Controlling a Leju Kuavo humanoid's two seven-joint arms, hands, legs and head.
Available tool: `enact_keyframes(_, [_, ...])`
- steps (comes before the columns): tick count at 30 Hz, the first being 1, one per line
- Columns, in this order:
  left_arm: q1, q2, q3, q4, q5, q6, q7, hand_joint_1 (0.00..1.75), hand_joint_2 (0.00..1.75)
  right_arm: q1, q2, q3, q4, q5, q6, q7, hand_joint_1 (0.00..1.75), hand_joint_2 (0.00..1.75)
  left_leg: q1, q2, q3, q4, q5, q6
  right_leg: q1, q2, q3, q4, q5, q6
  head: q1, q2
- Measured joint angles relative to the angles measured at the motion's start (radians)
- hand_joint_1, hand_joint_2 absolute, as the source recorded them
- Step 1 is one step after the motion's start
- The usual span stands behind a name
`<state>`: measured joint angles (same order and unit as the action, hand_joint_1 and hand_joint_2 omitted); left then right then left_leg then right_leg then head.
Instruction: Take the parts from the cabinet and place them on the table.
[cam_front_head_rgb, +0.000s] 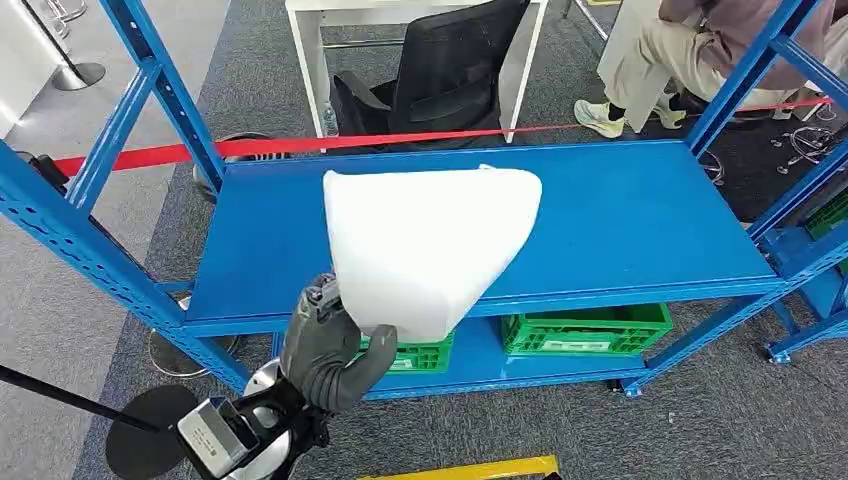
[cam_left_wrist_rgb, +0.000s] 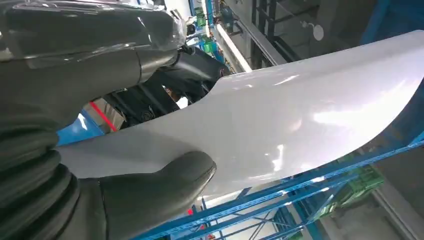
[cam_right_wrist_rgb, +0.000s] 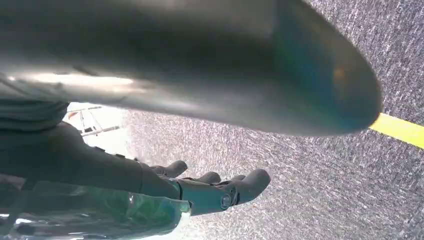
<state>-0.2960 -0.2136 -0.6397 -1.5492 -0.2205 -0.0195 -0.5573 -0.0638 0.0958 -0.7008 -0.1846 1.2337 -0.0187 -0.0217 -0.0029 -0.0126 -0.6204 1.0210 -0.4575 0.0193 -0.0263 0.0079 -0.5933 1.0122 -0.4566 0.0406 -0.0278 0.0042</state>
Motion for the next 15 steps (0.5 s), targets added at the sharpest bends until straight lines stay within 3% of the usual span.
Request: enact_keyframes(15, [0.022, 0.005, 0.000, -0.027, -0.010, -0.029, -0.009, 1.75, 1.75, -0.008, 0.000, 0.000, 0.000, 0.014, 0.004, 0.003, 0.00, 0.00, 0.000, 0.000, 0.000, 0.000, 0.000, 0.000, 0.000, 0.000, 0.000, 0.000, 0.000, 0.000, 0.000, 0.000])
